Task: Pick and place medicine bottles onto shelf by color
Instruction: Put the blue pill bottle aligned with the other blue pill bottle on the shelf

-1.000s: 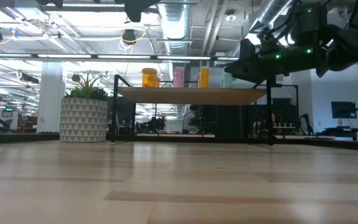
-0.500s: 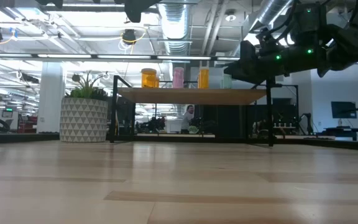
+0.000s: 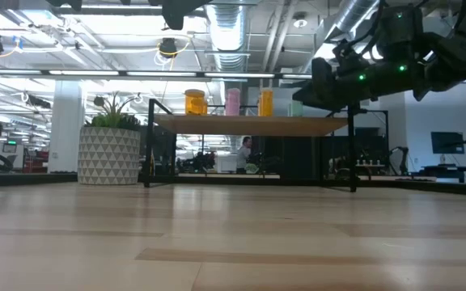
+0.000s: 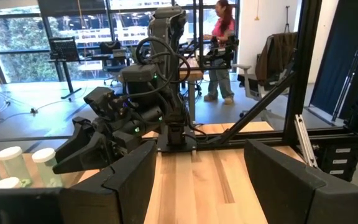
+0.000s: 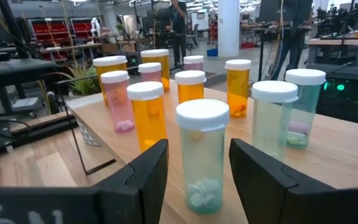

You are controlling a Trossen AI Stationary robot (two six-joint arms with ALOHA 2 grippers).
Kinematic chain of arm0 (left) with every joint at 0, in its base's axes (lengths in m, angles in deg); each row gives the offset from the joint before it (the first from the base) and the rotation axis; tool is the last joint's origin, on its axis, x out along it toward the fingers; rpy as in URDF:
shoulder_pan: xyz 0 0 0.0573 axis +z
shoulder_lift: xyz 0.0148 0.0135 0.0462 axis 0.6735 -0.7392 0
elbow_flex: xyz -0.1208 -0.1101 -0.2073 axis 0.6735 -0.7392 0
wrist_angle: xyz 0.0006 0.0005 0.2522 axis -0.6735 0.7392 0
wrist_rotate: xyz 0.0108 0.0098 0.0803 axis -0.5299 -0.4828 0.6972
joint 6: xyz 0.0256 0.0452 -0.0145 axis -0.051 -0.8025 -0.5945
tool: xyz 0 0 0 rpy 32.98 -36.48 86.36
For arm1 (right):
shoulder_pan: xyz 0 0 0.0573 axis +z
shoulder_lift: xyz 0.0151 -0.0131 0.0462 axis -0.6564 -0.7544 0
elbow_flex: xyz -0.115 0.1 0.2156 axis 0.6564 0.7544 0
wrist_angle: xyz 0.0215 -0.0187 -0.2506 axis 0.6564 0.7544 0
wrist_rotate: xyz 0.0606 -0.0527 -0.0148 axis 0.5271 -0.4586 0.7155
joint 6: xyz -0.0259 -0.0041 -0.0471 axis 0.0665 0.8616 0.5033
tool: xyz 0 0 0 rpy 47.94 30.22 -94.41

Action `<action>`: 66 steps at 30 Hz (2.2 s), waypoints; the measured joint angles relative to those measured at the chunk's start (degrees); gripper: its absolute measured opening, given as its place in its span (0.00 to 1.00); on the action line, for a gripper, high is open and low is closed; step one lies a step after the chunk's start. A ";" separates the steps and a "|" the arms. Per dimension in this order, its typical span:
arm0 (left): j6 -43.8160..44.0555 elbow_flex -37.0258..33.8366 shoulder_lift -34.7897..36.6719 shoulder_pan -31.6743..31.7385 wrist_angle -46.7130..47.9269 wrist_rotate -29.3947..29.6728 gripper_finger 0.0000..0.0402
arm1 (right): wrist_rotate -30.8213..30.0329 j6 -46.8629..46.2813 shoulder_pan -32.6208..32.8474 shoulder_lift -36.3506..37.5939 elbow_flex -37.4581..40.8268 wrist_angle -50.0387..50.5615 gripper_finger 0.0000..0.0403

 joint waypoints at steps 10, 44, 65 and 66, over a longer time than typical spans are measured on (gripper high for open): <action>0.00 0.00 0.00 0.01 0.02 0.02 0.58 | -0.31 0.98 -0.04 0.00 -0.02 0.89 0.49; -0.22 0.02 -0.02 0.02 2.27 0.00 0.58 | 2.99 12.00 0.44 0.04 -0.04 4.43 0.27; -0.12 0.02 -0.02 0.02 2.43 0.01 0.58 | 12.80 12.04 -0.80 -0.09 0.13 1.94 0.27; -0.11 0.02 -0.02 0.01 2.43 0.00 0.58 | 13.34 12.17 -0.98 -0.09 0.13 1.75 0.27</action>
